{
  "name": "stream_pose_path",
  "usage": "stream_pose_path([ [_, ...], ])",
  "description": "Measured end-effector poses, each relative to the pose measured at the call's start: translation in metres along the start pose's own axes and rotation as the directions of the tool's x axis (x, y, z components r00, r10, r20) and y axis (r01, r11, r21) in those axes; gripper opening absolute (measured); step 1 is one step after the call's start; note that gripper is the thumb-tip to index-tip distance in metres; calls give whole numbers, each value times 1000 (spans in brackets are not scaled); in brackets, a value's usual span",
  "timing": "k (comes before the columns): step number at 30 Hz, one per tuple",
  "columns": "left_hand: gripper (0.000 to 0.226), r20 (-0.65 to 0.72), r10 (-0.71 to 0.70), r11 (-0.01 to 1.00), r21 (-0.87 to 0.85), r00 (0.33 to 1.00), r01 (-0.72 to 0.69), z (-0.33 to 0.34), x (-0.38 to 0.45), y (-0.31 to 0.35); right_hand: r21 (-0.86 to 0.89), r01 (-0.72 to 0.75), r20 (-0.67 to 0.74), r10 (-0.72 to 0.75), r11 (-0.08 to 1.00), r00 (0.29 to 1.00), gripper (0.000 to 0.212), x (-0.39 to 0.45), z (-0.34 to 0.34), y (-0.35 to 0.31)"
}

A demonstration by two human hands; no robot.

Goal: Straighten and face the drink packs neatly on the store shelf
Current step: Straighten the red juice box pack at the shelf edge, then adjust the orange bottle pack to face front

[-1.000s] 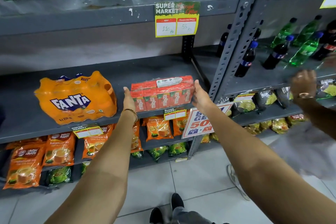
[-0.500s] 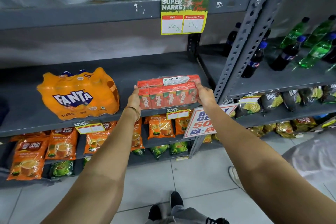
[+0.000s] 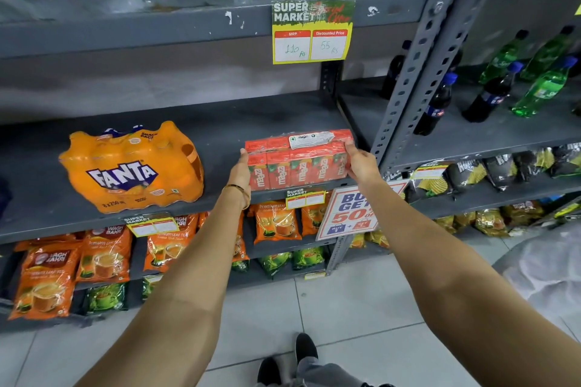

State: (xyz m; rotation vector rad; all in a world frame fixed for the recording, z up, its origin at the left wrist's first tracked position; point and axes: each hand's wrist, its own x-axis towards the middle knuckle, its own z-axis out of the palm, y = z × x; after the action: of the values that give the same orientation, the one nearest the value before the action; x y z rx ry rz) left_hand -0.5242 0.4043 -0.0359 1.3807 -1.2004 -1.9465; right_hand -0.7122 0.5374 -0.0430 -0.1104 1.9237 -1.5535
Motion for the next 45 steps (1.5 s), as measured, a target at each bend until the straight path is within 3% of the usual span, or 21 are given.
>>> stream_pose_path([
  [16, 40, 12, 26, 998, 50, 1000, -26, 3, 5, -4, 7, -21, -8, 21, 1000, 1000, 53, -1, 0, -5],
  [19, 46, 2, 28, 992, 119, 1000, -28, 1, 0, -2, -7, -13, -42, 13, 1000, 999, 52, -7, 5, -8],
  [22, 56, -41, 149, 950, 281, 988, -132, -4, -6, 2, -160, 69, -156, -94, 985, 983, 53, -19, 15, -13],
  [25, 60, -17, 295, 871, 416, 955, -262, -11, -23, 12, -357, 175, -268, -280, 918, 922, 47, -37, 30, -21],
  [29, 61, 46, 490, 772, 440, 871, -458, -42, -42, 37, -523, 311, -274, -502, 794, 821, 53, -63, 64, -24],
  [33, 61, 138, 631, 636, 473, 764, -610, -117, -54, 59, -518, 406, -156, -550, 753, 821, 57, -110, 134, -18],
  [37, 58, 24, 730, 579, 509, 683, -637, -209, -58, 82, -487, 478, 18, -539, 731, 842, 58, -163, 219, -11],
  [42, 70, -117, 557, 738, 524, 822, -425, -282, -33, 105, -314, 350, 156, -315, 883, 936, 68, -194, 289, -17],
  [45, 79, -92, 353, 821, 507, 931, -261, -307, -19, 111, -264, 286, 182, -244, 921, 952, 76, -197, 312, -22],
])
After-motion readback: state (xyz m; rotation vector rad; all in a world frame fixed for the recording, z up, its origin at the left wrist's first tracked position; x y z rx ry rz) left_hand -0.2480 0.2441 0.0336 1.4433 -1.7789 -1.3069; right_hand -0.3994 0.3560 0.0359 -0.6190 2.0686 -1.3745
